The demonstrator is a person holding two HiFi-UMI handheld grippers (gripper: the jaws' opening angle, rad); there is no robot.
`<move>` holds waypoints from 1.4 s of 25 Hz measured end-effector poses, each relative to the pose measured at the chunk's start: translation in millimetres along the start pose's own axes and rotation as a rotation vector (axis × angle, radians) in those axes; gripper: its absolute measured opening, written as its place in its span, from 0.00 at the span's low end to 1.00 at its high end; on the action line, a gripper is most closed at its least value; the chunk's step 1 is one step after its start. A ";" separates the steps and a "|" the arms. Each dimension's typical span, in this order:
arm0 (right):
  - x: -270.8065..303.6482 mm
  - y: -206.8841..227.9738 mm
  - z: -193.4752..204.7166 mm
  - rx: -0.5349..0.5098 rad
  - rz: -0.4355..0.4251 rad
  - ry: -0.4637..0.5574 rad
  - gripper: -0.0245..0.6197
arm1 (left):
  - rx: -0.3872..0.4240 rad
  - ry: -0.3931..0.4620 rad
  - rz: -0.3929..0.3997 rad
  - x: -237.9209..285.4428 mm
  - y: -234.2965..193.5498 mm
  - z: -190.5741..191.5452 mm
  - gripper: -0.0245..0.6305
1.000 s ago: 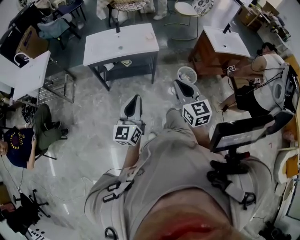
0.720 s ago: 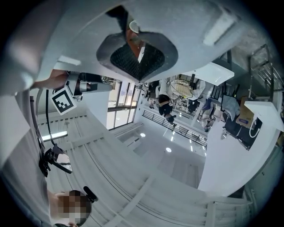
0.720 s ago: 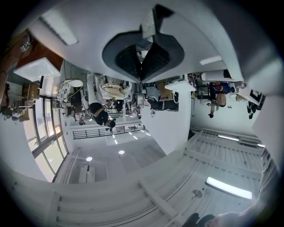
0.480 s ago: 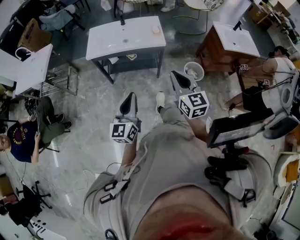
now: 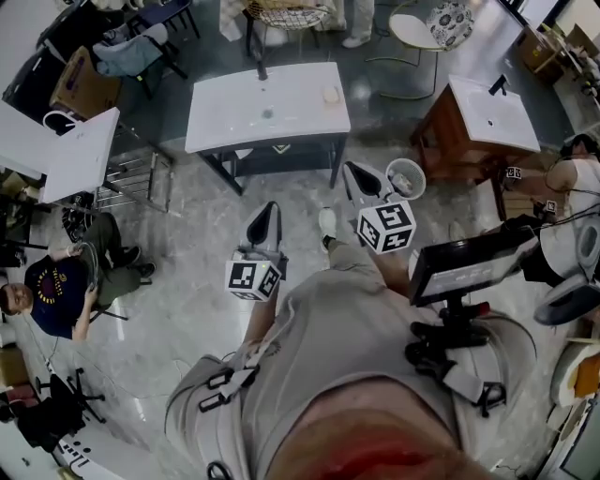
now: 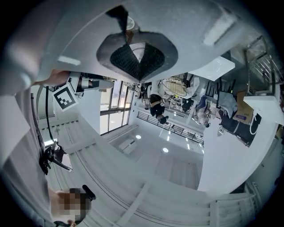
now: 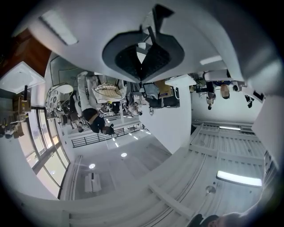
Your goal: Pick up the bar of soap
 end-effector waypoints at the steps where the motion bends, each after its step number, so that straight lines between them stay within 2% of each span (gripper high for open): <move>1: 12.0 6.9 -3.7 0.001 -0.003 0.002 0.04 | 0.002 0.001 0.001 12.0 -5.6 -0.9 0.03; 10: 114.6 99.1 -49.1 -0.020 0.016 0.012 0.04 | 0.019 0.021 -0.022 142.0 -61.3 -12.2 0.03; 16: 181.3 146.6 -79.6 -0.039 -0.014 -0.005 0.04 | 0.040 0.043 -0.050 218.9 -95.2 -30.6 0.03; 27: 266.3 205.4 -89.7 -0.032 -0.047 -0.023 0.04 | 0.035 -0.019 -0.044 315.9 -126.3 -19.6 0.03; 33: 278.3 229.2 -94.7 -0.033 -0.025 -0.019 0.04 | 0.042 -0.012 -0.055 338.5 -129.4 -29.1 0.03; 35: 280.8 233.2 -96.2 -0.050 -0.009 -0.025 0.04 | 0.022 -0.005 -0.058 341.8 -131.6 -32.5 0.03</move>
Point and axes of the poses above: the fingertips, and each gripper's own axes: x forward along the fingers, y to its right, z out of its underside, the point moved 4 cm from there along -x, backward along the fingers, and after that the axes turned 7 degrees about x, right-handed, at the moved point
